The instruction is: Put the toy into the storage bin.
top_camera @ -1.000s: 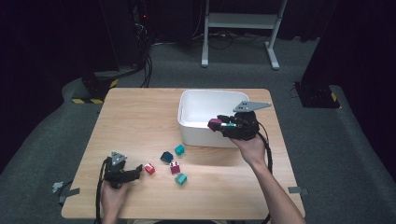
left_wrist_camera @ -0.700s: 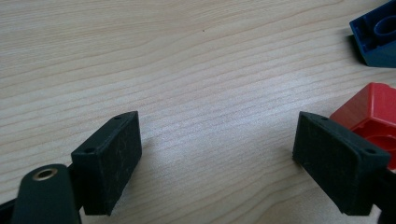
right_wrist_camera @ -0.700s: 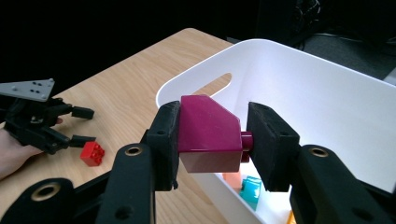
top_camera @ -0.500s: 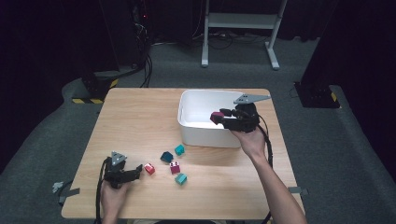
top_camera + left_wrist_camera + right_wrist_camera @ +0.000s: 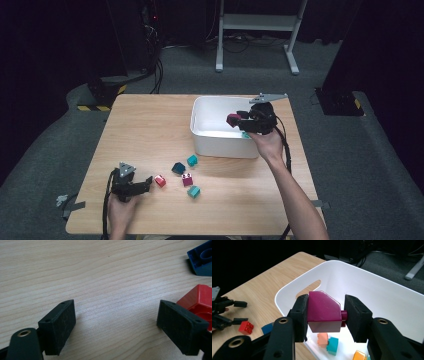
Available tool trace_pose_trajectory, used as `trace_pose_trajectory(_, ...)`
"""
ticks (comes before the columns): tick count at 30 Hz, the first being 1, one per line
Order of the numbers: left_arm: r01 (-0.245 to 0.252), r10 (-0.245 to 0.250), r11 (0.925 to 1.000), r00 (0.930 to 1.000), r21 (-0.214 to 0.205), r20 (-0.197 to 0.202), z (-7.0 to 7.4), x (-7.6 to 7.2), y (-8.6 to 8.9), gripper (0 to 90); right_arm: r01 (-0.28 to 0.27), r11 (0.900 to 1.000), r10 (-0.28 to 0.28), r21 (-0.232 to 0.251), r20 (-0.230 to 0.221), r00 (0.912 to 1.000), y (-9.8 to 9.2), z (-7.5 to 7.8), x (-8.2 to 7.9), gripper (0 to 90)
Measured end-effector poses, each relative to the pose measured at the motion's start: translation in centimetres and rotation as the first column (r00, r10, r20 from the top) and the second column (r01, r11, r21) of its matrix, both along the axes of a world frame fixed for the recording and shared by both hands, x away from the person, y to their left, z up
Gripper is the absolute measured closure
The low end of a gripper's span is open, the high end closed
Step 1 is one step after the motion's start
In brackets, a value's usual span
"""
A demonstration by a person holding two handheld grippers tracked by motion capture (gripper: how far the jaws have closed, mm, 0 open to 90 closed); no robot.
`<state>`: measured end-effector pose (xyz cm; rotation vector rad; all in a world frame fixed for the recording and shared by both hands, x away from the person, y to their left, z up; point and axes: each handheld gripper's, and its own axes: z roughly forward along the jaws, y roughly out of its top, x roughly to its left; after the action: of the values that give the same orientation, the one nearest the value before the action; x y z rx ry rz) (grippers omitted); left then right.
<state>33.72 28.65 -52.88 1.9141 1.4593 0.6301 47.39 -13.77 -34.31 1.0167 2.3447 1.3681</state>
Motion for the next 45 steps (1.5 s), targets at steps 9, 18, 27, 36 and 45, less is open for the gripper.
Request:
trace_pose_trajectory(9,0.000,0.000,1.0000,1.0000,0.000,0.000,0.0,0.0,0.0,15.5,0.042,0.9987,-0.043,-0.029,-0.028,0.9987,0.0,-1.0,1.4,56.0)
trace_pose_trajectory(18,0.000,0.000,1.0000,1.0000,0.000,0.000,0.0,0.0,0.0,15.5,0.053,0.9968,-0.056,-0.059,-0.047,0.9973,0.1,-1.9,2.2,46.7)
trace_pose_trajectory(27,0.000,0.000,1.0000,1.0000,0.000,0.000,0.0,0.0,0.0,15.5,0.033,0.9989,-0.033,-0.033,-0.015,0.9993,0.1,-1.9,1.1,43.1)
trace_pose_trajectory(36,0.000,0.000,1.0000,1.0000,0.000,0.000,0.0,0.0,0.0,15.5,0.003,1.0000,-0.004,0.005,0.031,0.9995,0.2,-1.5,-0.6,40.0)
trace_pose_trajectory(45,0.000,0.000,1.0000,1.0000,0.001,0.000,0.0,0.0,0.0,15.5,-0.045,0.9987,0.043,0.025,0.055,0.9975,0.8,-1.8,-2.3,39.8)
